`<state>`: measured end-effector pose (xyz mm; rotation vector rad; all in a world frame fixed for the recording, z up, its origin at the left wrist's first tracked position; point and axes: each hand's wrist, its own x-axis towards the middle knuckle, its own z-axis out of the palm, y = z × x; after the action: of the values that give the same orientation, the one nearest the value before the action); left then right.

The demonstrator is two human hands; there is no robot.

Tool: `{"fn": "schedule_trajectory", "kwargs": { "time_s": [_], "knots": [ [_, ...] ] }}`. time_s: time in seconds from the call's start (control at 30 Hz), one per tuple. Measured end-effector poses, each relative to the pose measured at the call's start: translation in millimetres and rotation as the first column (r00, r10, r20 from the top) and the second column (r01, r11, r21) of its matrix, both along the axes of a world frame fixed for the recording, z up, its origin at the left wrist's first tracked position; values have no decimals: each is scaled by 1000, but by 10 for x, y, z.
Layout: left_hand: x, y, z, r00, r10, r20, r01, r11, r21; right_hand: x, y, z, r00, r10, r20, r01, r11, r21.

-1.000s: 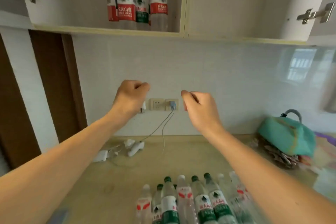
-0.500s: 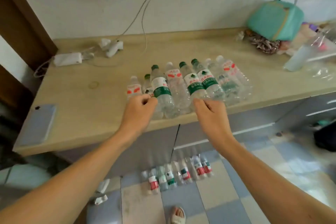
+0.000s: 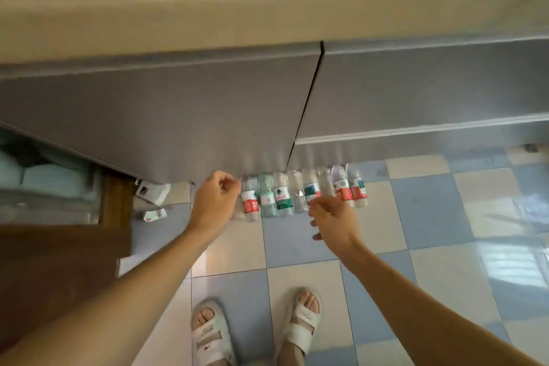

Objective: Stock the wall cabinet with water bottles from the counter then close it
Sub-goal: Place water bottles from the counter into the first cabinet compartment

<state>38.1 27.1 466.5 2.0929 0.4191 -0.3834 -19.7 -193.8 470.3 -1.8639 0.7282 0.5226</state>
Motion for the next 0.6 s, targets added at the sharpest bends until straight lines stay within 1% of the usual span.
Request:
{"fn": "schedule_trajectory", "kwargs": {
  "time_s": [0.07, 0.17, 0.27, 0.4, 0.5, 0.6],
  "knots": [
    [-132, 3, -585, 997, 35, -69, -34, 999, 13, -2, 14, -598, 993, 92, -76, -93, 996, -13],
    [-305, 28, -1435, 989, 27, -143, -19, 998, 57, 52, 61, -1444, 962, 221, -159, -229, 973, -33],
    [-337, 53, -2191, 982, -4, -190, 19, 997, 81, 155, 92, -2210, 951, 269, -155, -285, 954, -93],
    [-285, 116, -3121, 961, -35, -273, 65, 993, 99, 219, 210, -3113, 950, 276, -143, -291, 952, -97],
    [-286, 137, -3709, 931, -62, -361, 81, 996, 38, 240, 360, -3638, 934, 325, -150, -341, 935, -100],
    [-282, 134, -4192, 927, -116, -356, 158, 983, 91, 295, 519, -4071, 922, 366, -124, -379, 919, -109]
  ]
}}
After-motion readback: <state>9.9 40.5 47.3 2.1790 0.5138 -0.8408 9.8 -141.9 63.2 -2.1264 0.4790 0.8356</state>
